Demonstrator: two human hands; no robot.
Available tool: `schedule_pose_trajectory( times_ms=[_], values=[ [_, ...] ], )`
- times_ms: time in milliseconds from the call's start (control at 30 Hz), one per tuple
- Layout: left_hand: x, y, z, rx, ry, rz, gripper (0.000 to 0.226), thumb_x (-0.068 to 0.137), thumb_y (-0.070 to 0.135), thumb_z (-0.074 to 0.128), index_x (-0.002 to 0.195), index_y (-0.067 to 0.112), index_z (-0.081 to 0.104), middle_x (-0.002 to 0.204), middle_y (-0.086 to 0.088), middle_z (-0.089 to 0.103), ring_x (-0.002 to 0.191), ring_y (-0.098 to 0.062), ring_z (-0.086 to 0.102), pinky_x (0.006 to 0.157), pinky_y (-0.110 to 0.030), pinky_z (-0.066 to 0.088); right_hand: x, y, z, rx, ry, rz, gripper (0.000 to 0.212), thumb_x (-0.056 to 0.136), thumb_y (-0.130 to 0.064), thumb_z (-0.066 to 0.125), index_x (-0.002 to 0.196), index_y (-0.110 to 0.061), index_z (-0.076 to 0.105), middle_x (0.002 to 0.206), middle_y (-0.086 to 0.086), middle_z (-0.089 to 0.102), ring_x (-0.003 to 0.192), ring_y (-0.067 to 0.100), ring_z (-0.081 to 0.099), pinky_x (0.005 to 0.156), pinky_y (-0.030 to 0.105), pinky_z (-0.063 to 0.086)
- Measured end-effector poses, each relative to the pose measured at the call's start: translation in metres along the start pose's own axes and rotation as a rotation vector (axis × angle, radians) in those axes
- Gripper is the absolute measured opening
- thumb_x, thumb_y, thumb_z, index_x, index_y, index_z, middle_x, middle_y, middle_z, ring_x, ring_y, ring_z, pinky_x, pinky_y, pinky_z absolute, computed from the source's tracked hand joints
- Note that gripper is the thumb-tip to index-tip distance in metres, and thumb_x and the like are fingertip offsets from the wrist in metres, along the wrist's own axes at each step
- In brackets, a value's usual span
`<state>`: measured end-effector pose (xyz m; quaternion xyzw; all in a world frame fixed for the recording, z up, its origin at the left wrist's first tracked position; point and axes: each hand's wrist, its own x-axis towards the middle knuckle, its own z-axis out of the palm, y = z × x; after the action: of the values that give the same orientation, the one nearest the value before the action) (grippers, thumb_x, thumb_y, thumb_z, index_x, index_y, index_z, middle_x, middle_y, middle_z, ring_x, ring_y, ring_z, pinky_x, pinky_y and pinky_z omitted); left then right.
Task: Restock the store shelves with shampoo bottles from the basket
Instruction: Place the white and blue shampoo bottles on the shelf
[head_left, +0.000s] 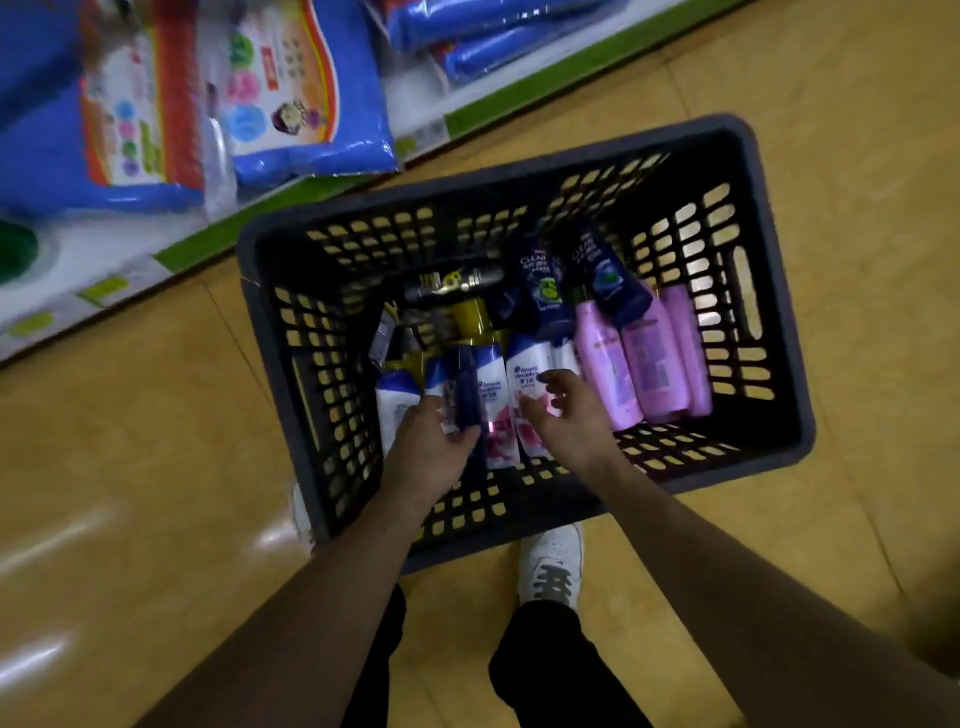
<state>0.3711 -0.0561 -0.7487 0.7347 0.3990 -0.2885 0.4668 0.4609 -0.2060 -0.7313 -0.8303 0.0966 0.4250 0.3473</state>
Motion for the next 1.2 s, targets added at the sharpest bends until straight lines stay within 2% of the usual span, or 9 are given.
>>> schedule_pose_trajectory(
  times_ms=[67,133,267,467,600,800,1000,1100,1200],
  values=[
    [0.011,-0.008,0.011,0.050,0.005,-0.005,0.056,0.087,0.044,0.070,0.131,0.016,0.051,0.124,0.001,0.058,0.111,-0.021,0.060,0.093,-0.042,0.053,0.016,0.021,0.006,-0.001,0.006,0.042,0.070,0.071,-0.057,0.069,0.132,-0.030,0.045,0.133,0.006,0.052,0.116,0.024,0.059,0.094,0.046,0.056],
    [0.018,-0.011,0.022,0.066,-0.004,-0.010,0.057,0.083,0.051,0.071,0.127,0.020,0.052,0.121,0.001,0.062,0.107,-0.021,0.063,0.090,-0.046,0.055,0.029,0.033,0.009,-0.023,0.005,0.049,0.081,0.059,-0.060,0.070,0.130,-0.031,0.042,0.132,0.006,0.049,0.117,0.026,0.060,0.093,0.046,0.057],
    [0.029,-0.007,0.037,0.130,0.101,-0.051,0.065,0.081,0.053,0.072,0.127,0.014,0.050,0.118,-0.006,0.061,0.102,-0.026,0.063,0.084,-0.043,0.055,0.033,0.013,0.015,-0.150,0.023,0.115,0.073,0.081,-0.026,0.078,0.140,-0.016,0.037,0.133,0.008,0.037,0.124,0.028,0.047,0.105,0.046,0.049],
    [0.030,0.001,0.028,0.049,0.116,-0.025,0.039,0.091,0.035,0.068,0.123,0.017,0.056,0.108,-0.001,0.065,0.079,-0.011,0.062,0.057,-0.020,0.042,0.046,0.011,0.028,-0.235,0.040,0.203,0.058,0.089,-0.021,0.072,0.136,-0.009,0.040,0.142,0.012,0.028,0.131,0.030,0.035,0.112,0.045,0.041],
    [0.049,0.016,-0.009,-0.079,0.121,0.062,0.024,0.094,0.028,0.062,0.116,0.020,0.057,0.104,-0.003,0.066,0.079,-0.012,0.064,0.059,-0.022,0.046,0.049,0.011,0.034,-0.224,0.094,0.182,0.052,0.091,-0.016,0.069,0.134,-0.009,0.040,0.139,0.013,0.030,0.121,0.029,0.047,0.106,0.041,0.048],
    [0.091,0.043,-0.052,0.153,0.120,0.238,0.042,0.092,0.022,0.062,0.133,0.018,0.053,0.110,-0.008,0.062,0.088,-0.021,0.058,0.062,-0.024,0.038,0.054,0.013,0.040,-0.033,0.035,0.234,0.039,0.090,-0.013,0.070,0.117,-0.017,0.042,0.113,0.005,0.063,0.098,0.022,0.066,0.087,0.043,0.059],
    [0.111,0.051,-0.044,0.267,0.093,0.247,0.036,0.097,0.025,0.058,0.132,0.017,0.054,0.115,-0.012,0.066,0.095,-0.032,0.065,0.080,-0.037,0.054,0.062,0.018,0.039,-0.052,-0.049,0.209,0.048,0.087,-0.022,0.075,0.130,-0.013,0.054,0.119,0.007,0.069,0.107,0.025,0.067,0.095,0.045,0.056],
    [0.111,0.050,-0.039,0.311,0.119,0.233,0.046,0.100,0.022,0.056,0.144,0.014,0.046,0.131,-0.011,0.062,0.113,-0.033,0.061,0.093,-0.040,0.051,0.065,0.023,0.036,-0.036,-0.071,0.182,0.049,0.086,-0.022,0.077,0.128,-0.012,0.054,0.117,0.006,0.070,0.103,0.024,0.068,0.091,0.043,0.057],
    [0.105,0.049,-0.040,0.289,0.188,0.257,0.044,0.098,0.021,0.058,0.140,0.011,0.050,0.134,-0.012,0.060,0.114,-0.032,0.060,0.095,-0.043,0.051,0.065,0.024,0.033,-0.022,-0.082,0.176,0.049,0.087,-0.020,0.076,0.129,-0.009,0.054,0.118,0.007,0.069,0.104,0.024,0.067,0.090,0.040,0.057]
  ],
)
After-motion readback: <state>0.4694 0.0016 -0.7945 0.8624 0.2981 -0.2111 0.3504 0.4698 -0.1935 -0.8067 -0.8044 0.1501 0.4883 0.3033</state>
